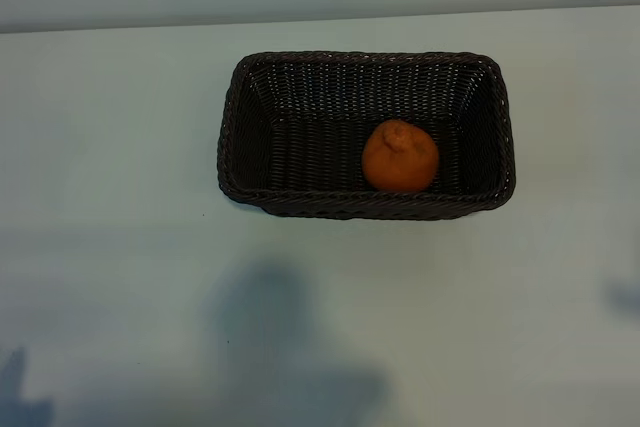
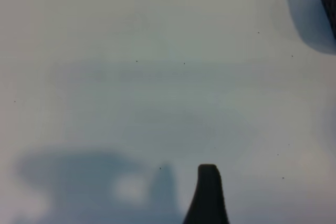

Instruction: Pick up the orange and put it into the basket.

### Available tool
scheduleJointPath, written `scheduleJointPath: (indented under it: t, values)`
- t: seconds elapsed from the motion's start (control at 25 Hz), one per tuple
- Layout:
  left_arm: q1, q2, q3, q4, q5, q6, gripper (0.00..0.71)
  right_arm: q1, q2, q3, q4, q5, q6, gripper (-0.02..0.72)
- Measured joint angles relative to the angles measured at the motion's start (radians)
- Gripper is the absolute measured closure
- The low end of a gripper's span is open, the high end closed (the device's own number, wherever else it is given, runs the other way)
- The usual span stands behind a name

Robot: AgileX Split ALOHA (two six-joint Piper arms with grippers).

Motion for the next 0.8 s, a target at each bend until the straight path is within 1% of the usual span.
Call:
scheduleJointPath:
  t: [0.24, 0.48, 0.8]
  values:
    - [0.000, 0.000, 0.000, 0.000, 0.000, 0.000, 0.118, 0.000, -0.171, 0.204, 0.000, -0.019, 0.002, 0.144]
    - [0.000, 0.000, 0.000, 0.000, 0.000, 0.000, 0.118, 0.000, -0.246, 0.318, 0.032, -0.050, 0.002, 0.144]
    - [0.000, 0.000, 0.000, 0.000, 0.000, 0.000, 0.118, 0.000, -0.345, 0.456, 0.043, -0.104, -0.001, 0.144]
